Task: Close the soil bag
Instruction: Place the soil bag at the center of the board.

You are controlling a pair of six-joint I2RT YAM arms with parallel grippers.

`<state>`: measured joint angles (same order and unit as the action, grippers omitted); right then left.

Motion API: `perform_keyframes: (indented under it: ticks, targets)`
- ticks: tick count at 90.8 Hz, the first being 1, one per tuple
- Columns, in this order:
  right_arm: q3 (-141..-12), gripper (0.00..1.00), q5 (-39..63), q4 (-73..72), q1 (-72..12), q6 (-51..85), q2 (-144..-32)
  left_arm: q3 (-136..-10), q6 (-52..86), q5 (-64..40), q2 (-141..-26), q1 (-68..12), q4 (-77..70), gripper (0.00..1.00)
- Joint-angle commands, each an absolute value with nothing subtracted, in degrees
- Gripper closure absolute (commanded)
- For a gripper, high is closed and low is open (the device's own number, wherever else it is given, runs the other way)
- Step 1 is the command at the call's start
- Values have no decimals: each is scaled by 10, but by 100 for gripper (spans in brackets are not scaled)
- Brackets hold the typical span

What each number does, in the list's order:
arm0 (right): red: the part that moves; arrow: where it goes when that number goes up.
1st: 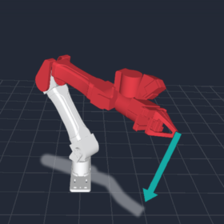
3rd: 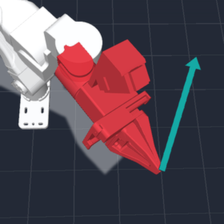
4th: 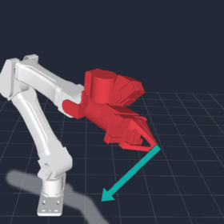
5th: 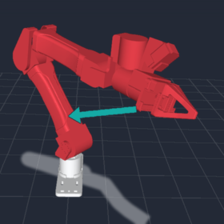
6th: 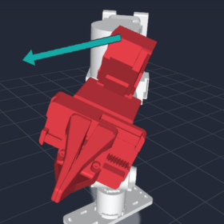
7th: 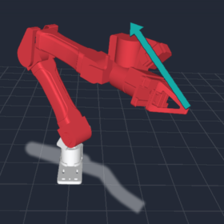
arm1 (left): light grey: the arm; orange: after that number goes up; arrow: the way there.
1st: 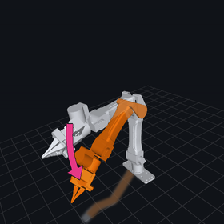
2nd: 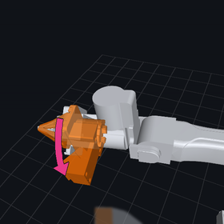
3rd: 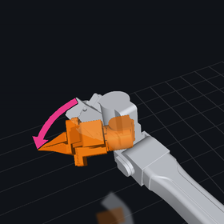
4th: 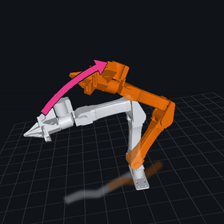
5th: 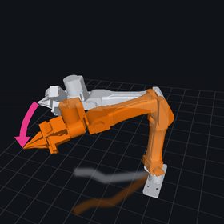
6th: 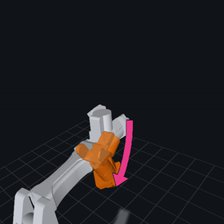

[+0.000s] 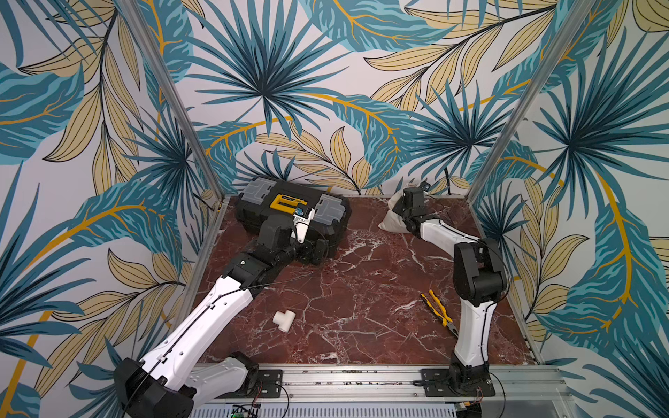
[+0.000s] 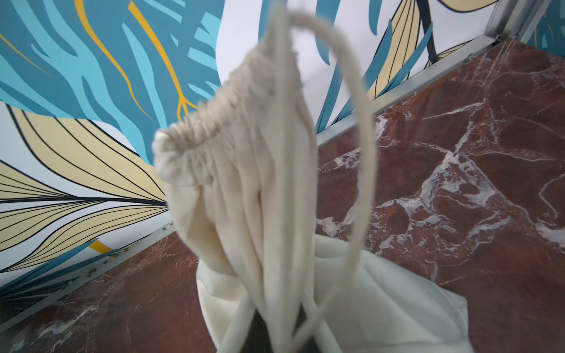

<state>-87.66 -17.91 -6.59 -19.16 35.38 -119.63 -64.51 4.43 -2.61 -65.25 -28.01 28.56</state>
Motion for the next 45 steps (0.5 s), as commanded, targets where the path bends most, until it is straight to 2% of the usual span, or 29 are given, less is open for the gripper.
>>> perform_keyframes:
  ticks: [1, 28, 45]
  targets:
    - [-878, 100, -139, -55, -177, 357, -1222, -640, 49, -37, -645, -277, 284, 0]
    - [-877, 59, -120, -55, -164, 343, -1203, -641, 61, -47, -643, -276, 270, 0]
    - [-859, 43, -117, -61, -164, 330, -1172, -637, 60, -54, -641, -277, 263, 0]
